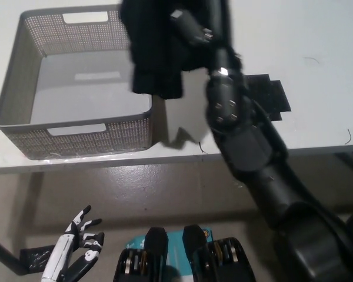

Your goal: Use the right hand to pick up a t shirt on the right hand side and place it into a contianer on the left side

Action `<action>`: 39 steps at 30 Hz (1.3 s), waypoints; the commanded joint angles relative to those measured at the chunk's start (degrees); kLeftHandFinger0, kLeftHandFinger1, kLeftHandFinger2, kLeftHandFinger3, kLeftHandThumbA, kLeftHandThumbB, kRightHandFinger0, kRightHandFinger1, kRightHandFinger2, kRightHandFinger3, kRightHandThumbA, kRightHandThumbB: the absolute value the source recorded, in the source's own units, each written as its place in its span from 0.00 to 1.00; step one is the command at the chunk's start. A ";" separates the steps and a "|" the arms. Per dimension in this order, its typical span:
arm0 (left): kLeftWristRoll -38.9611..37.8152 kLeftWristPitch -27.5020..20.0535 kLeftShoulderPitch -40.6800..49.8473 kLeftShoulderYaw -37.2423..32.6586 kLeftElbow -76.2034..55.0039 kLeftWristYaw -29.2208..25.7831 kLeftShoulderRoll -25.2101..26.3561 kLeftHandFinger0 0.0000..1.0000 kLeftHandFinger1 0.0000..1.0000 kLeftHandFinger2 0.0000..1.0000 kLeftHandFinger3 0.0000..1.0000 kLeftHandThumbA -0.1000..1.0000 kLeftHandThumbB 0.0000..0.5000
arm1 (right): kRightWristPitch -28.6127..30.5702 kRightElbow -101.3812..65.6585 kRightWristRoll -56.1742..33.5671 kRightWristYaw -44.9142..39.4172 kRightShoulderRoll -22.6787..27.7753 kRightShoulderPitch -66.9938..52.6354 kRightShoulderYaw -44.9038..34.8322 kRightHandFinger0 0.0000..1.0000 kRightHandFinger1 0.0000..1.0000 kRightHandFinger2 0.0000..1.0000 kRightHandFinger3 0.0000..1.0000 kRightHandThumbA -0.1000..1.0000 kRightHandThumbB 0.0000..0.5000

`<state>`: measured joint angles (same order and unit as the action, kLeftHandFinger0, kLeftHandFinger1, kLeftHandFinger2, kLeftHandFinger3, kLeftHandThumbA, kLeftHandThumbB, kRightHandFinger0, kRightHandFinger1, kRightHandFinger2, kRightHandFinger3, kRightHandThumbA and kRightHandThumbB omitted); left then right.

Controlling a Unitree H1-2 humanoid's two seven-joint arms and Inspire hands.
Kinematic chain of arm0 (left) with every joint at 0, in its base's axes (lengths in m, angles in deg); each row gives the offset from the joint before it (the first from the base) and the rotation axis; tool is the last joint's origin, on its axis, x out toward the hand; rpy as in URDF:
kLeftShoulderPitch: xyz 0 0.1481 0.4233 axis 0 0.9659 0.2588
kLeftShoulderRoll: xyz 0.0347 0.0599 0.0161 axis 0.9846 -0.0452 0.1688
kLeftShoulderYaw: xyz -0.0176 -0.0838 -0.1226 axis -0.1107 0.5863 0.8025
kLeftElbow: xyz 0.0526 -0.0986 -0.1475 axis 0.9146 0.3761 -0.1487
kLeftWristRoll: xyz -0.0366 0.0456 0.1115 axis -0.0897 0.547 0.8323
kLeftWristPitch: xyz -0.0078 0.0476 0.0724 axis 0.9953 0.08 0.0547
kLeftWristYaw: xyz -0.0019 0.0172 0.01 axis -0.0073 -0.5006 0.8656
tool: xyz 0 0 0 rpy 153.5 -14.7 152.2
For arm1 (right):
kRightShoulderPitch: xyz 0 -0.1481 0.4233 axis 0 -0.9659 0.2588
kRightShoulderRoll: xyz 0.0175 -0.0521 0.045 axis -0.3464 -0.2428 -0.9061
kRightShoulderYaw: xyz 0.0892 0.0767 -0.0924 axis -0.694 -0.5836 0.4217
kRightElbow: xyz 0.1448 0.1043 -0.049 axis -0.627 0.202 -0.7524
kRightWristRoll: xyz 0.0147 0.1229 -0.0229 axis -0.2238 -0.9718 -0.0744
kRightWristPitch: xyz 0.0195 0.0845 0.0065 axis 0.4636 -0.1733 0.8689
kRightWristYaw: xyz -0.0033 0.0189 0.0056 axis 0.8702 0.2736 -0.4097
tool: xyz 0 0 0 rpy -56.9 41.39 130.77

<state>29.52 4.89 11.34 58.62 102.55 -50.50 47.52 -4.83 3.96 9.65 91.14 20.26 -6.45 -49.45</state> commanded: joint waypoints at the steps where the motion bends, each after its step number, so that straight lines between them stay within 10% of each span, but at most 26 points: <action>1: 0.29 0.88 0.31 -0.65 -1.36 0.24 -0.04 0.57 0.64 0.82 1.00 0.59 0.68 | 1.22 3.69 -0.21 -0.99 -3.73 7.86 1.18 0.21 0.17 0.33 0.76 0.00 0.03; 16: 2.26 2.37 -1.02 -4.12 -2.37 0.25 -1.91 0.52 0.63 0.79 1.00 0.49 0.55 | -3.24 20.44 0.57 -2.60 -5.35 14.95 3.94 0.30 0.25 0.37 0.78 0.00 0.00; 21: 2.90 2.28 -1.72 -5.98 -2.05 0.00 -3.27 0.52 0.63 0.77 1.00 0.53 0.62 | -5.88 26.49 0.87 -2.17 -4.13 16.60 5.21 0.23 0.22 0.32 0.77 0.00 0.03; 23: 3.28 3.08 -1.82 -6.61 -2.44 0.06 -3.56 0.52 0.63 0.78 1.00 0.53 0.60 | -7.68 28.95 0.33 -4.38 -4.32 17.48 5.50 0.01 0.01 0.16 0.79 0.01 0.00; 25: 3.23 2.94 -2.16 -7.04 -2.36 0.24 -3.85 0.52 0.62 0.78 1.00 0.52 0.59 | -9.08 29.62 -1.15 -6.30 -4.24 17.99 4.54 0.00 0.00 0.07 0.58 0.17 0.00; 27: 3.51 3.00 -2.42 -7.34 -2.26 0.19 -4.16 0.50 0.62 0.77 1.00 0.51 0.58 | -10.41 29.77 -1.61 -6.97 -4.07 18.28 4.24 0.00 0.23 0.30 0.54 0.24 0.00; 29: 3.44 3.60 -2.47 -7.65 -2.60 0.47 -4.32 0.49 0.61 0.78 1.00 0.51 0.59 | -11.44 30.18 -2.51 -8.37 -4.09 18.56 3.57 0.07 0.61 0.94 0.76 0.21 0.00; 30: 3.56 3.20 -2.56 -7.74 -2.42 0.43 -4.22 0.48 0.61 0.78 1.00 0.52 0.59 | -11.48 30.15 -2.36 -8.19 -4.11 18.48 3.66 0.10 0.63 0.99 0.91 0.16 0.00; 31: 2.94 2.81 -2.61 -7.76 -2.26 0.61 -4.33 0.47 0.60 0.77 1.00 0.47 0.58 | -10.42 30.16 -2.11 -7.72 -4.26 18.27 3.93 0.00 0.47 0.84 0.65 0.09 0.00; 35: 2.13 2.30 -2.66 -8.15 -2.14 1.32 -4.11 0.47 0.61 0.77 1.00 0.45 0.56 | -12.35 30.29 -3.58 -10.12 -4.50 18.50 3.05 0.00 0.14 0.54 0.41 0.18 0.00; 36: 2.18 1.77 -2.69 -8.18 -1.94 1.18 -4.10 0.46 0.60 0.77 1.00 0.44 0.56 | -17.07 30.91 -1.68 -15.79 -4.32 20.01 5.27 0.80 0.99 1.00 1.00 0.38 0.23; 37: 2.19 1.71 -2.51 -8.24 -1.95 1.22 -4.03 0.46 0.60 0.77 1.00 0.44 0.56 | -17.70 30.87 -1.51 -16.46 -4.32 19.95 5.52 0.85 0.98 1.00 0.88 0.39 0.21; 38: 2.49 1.79 -2.42 -8.35 -2.06 1.18 -3.96 0.46 0.60 0.77 1.00 0.44 0.55 | -19.55 30.90 -1.09 -23.76 -4.10 21.09 6.78 1.00 1.00 1.00 1.00 0.66 0.63; 39: 2.61 1.82 -2.39 -8.40 -2.11 1.17 -3.93 0.46 0.60 0.77 1.00 0.45 0.55 | -20.41 30.86 -0.95 -26.98 -3.99 21.58 7.37 1.00 1.00 1.00 1.00 0.77 0.78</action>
<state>32.01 8.02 9.21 50.62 102.06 -49.97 43.16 -18.09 35.21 8.39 80.08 15.91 7.83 -44.42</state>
